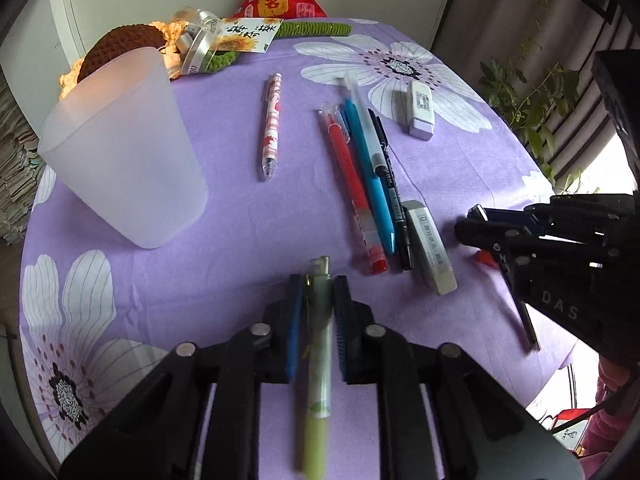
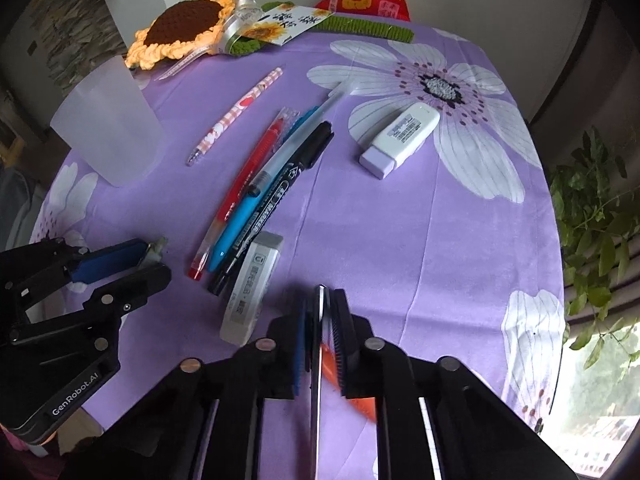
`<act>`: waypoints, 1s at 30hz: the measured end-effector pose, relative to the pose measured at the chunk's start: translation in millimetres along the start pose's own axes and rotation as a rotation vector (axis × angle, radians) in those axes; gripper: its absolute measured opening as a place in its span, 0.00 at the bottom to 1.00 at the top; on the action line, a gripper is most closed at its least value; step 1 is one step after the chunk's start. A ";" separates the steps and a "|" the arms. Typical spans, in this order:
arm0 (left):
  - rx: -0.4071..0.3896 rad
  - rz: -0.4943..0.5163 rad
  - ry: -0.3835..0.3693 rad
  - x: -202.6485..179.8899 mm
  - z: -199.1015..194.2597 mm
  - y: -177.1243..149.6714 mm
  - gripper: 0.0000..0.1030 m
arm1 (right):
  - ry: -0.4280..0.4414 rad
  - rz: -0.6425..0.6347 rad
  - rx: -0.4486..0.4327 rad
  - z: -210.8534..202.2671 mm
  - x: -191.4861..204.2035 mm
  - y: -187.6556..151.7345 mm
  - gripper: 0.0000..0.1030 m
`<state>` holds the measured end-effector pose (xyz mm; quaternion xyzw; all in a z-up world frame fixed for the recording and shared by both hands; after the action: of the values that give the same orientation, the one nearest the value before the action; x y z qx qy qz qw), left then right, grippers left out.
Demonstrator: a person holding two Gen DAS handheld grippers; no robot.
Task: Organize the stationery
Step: 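Lift the light green pen with the left tool while the right carries the silver pen to the cup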
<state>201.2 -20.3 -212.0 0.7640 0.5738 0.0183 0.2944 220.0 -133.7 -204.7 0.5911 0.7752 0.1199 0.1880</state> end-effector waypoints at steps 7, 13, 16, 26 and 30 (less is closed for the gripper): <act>-0.083 -0.005 -0.007 -3.3 -29.6 5.4 0.12 | 0.034 0.060 -0.078 -34.7 -13.9 0.6 0.10; -0.156 0.015 -0.011 -13.2 -61.2 5.9 0.12 | 0.049 0.076 -0.157 -69.7 -17.3 -3.5 0.10; -0.202 0.030 -0.016 -19.3 -78.4 6.5 0.12 | 0.060 0.080 -0.192 -85.6 -17.0 -6.0 0.10; -0.300 0.046 -0.006 -27.1 -114.7 9.6 0.12 | 0.080 0.096 -0.277 -119.2 -16.3 -10.3 0.10; -0.372 0.049 0.001 -27.0 -141.3 19.8 0.12 | 0.090 0.094 -0.311 -132.4 -14.5 -9.0 0.10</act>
<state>157.5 13.0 -77.6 0.7102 0.5418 0.1315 0.4298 158.1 -145.3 -87.0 0.5843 0.7266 0.2735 0.2364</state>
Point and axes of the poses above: each gripper's, at about its wrist camera, not at the fingertips, and z roughly the way its jaws point, x to its left, y to its top, the point moved 3 cm from there along z, roughly the way its jaws point, and after that the axes turned 14 degrees about -y, right-handed, at the moved point
